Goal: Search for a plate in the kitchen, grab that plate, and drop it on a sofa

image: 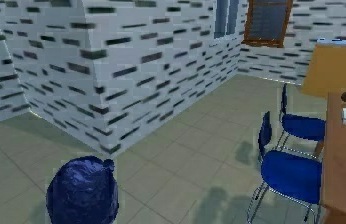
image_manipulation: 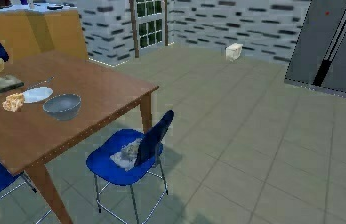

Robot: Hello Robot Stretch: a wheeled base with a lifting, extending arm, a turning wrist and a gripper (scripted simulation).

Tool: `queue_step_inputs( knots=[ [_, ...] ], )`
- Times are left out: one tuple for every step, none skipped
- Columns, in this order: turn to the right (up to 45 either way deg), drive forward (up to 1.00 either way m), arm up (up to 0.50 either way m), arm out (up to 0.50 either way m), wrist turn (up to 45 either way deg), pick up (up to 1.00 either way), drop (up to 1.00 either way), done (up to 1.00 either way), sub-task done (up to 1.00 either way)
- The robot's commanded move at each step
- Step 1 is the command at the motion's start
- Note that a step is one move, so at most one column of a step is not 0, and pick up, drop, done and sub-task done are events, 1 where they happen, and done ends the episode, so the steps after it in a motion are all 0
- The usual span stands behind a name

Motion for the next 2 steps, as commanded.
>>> queue_step_inputs(
  knots=[
    [-15.0, 0.00, 0.00, 0.00, 0.0, 0.00, 0.00, 0.00, 0.00],
    [0.0, 0.00, 0.50, 0.00, 0.0, 0.00, 0.00, 0.00, 0.00]
  ],
)
